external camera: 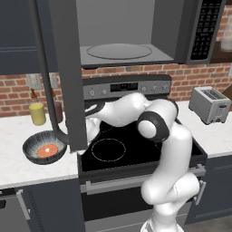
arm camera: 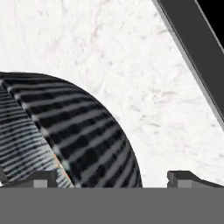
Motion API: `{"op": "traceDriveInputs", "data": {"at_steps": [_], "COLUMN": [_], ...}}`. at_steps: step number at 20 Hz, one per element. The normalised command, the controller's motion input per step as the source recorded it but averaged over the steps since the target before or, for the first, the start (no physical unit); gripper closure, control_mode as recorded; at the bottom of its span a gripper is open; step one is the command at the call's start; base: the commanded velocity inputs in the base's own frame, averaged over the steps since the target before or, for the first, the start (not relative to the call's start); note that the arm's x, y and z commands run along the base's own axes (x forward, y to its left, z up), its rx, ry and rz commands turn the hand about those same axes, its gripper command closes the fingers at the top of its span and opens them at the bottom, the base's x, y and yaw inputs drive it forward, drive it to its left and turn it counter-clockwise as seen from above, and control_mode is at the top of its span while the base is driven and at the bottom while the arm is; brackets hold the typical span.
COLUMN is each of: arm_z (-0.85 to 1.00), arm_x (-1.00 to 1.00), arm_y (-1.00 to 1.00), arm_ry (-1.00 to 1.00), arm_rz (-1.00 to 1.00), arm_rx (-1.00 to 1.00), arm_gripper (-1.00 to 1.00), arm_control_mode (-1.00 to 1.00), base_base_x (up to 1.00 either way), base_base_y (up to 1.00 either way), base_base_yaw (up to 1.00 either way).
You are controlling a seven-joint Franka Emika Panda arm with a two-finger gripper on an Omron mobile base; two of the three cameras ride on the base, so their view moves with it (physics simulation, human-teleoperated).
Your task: Open the microwave, place the bowl with waffle inside the microwave, then close the microwave door and turn it on.
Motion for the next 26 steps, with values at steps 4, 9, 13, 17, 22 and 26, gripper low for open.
{"op": "traceDriveInputs", "data": {"at_steps": [4, 9, 13, 17, 22, 26], "arm_z": [-0.34, -0.32, -0.23, -0.22, -0.19, -0.07], "arm_x": [0.31, 0.14, 0.0, 0.0, -0.13, -0.28], "arm_y": [0.29, 0.34, 0.06, -0.01, -0.09, -0.27], "arm_ry": [0.05, 0.03, 0.0, 0.0, 0.0, -0.01], "arm_rz": [-0.04, -0.04, -0.01, 0.0, 0.0, -0.02], "arm_rx": [-0.02, -0.02, 0.0, 0.0, 0.0, 0.07], "arm_gripper": [-1.0, -1.0, 1.0, 1.0, 1.0, 1.0], "arm_control_mode": [-1.0, -1.0, -1.0, -1.0, -1.0, -1.0], "base_base_x": [0.0, 0.0, 0.0, 0.0, 0.0, 0.0], "base_base_y": [0.0, 0.0, 0.0, 0.0, 0.0, 0.0], "base_base_yaw": [0.0, 0.0, 0.0, 0.0, 0.0, 0.0]}}
